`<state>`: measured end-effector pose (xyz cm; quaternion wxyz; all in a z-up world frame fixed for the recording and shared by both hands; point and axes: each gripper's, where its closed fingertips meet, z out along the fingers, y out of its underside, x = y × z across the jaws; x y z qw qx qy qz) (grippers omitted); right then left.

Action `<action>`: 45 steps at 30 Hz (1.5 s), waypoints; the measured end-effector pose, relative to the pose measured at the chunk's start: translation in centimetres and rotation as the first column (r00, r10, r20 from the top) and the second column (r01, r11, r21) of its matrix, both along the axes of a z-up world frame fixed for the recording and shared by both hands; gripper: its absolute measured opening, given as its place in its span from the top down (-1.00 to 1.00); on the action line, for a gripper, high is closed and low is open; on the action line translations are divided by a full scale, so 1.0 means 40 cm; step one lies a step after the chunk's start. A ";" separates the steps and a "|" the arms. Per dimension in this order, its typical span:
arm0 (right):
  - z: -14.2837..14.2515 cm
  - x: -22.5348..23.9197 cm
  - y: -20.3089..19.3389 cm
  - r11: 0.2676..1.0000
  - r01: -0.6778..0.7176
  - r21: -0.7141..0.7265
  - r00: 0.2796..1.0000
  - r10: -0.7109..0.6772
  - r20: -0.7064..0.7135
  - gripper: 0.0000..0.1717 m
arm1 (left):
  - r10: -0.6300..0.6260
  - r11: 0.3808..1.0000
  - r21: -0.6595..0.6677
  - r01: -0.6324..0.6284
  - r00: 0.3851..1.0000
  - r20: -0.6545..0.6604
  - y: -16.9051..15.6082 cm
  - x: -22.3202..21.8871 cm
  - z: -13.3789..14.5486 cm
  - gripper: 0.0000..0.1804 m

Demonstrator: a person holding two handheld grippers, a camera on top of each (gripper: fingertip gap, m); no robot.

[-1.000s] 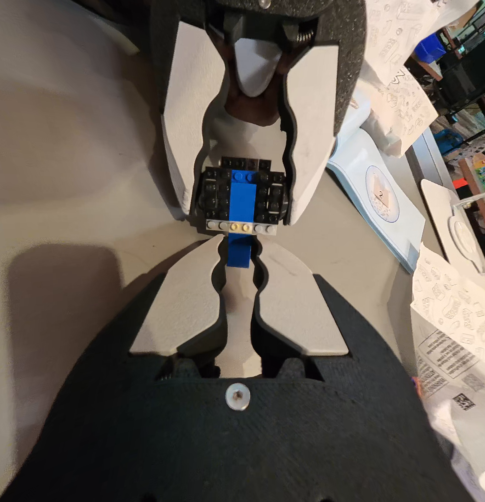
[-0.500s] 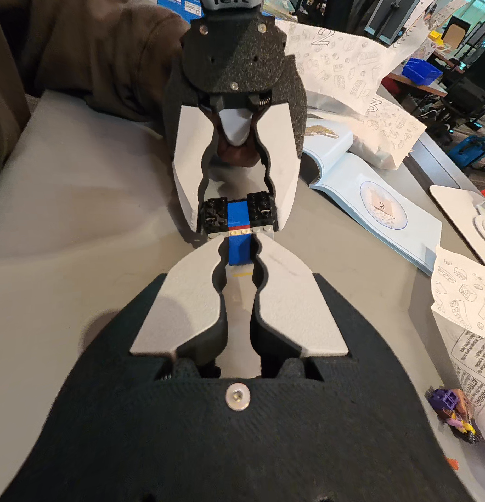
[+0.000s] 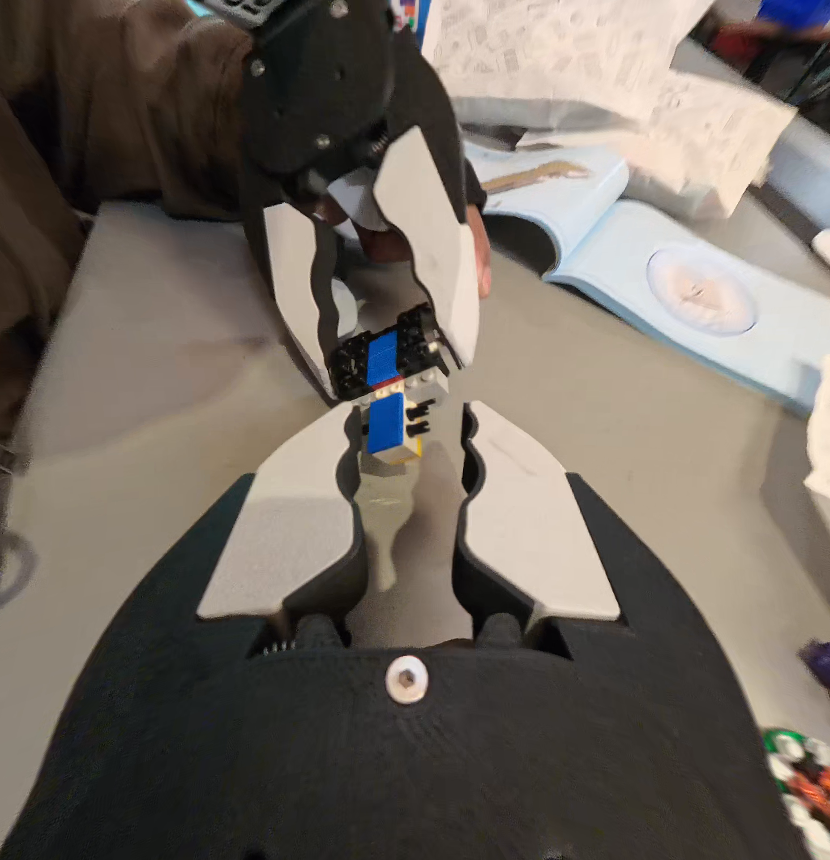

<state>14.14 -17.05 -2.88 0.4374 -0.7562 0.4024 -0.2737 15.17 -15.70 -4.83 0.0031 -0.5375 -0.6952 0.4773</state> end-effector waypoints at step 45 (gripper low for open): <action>0.022 0.007 0.010 0.990 0.012 -0.140 0.991 0.007 0.137 0.82 | 0.148 0.973 0.206 -0.106 0.968 -0.203 -0.029 -0.014 0.010 0.75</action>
